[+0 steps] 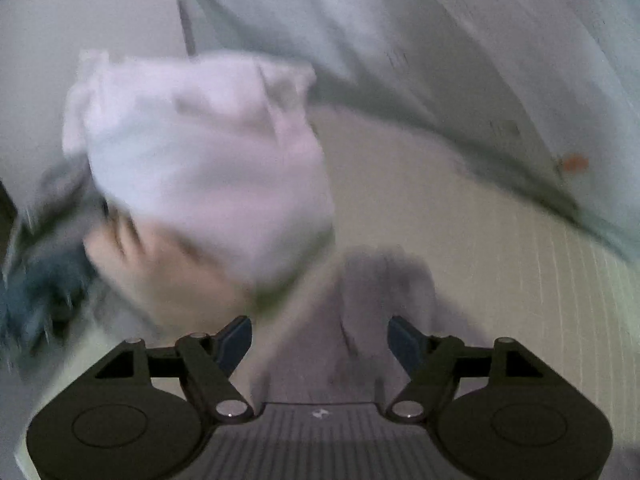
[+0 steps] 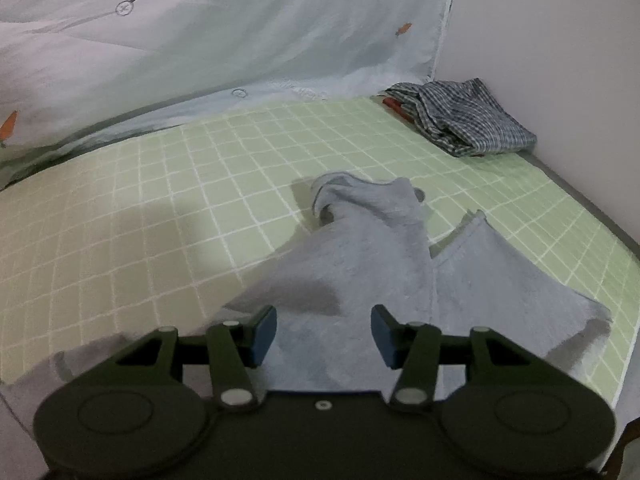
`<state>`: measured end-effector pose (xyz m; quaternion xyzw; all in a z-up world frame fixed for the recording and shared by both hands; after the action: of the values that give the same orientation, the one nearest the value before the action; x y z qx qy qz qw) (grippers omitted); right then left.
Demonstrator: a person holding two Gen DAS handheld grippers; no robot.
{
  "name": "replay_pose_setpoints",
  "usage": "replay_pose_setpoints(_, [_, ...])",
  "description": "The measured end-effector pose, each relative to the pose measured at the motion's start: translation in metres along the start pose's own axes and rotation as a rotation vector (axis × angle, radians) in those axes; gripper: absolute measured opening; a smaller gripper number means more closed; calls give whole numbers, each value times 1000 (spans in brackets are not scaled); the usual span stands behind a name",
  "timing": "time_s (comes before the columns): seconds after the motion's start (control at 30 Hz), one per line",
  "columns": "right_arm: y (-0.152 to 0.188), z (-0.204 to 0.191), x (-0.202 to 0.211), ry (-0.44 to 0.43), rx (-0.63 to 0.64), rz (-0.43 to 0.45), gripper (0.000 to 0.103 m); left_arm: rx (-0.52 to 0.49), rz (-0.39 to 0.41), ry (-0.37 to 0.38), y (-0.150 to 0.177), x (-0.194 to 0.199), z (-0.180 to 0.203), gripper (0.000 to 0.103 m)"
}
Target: Fold clothes
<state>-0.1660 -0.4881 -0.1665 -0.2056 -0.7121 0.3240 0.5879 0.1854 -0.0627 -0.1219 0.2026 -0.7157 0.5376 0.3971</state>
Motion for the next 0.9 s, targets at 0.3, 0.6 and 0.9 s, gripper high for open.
replay_pose_setpoints(0.3, [-33,24,-11,-80,8,12,63,-40,-119,88,58,24,59,79])
replay_pose_setpoints(0.6, [-56,74,-62,-112,-60,-111,72,71,-155,99,43,4,99,83])
replay_pose_setpoints(0.9, [-67,99,-109,-137,-182,-201,64,176,-195,57,6,-34,114,85])
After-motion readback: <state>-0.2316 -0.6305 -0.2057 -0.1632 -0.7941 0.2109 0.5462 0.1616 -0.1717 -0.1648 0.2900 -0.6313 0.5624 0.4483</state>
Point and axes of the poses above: each gripper's, at about its wrist camera, not at the fingertips, and x roughly against the way its jaws point, z to its right, y to its underside, the point moved 6 cm from there along -x, roughly the way its jaws point, and after that the axes turned 14 degrees about -x, right-handed, at the moved point
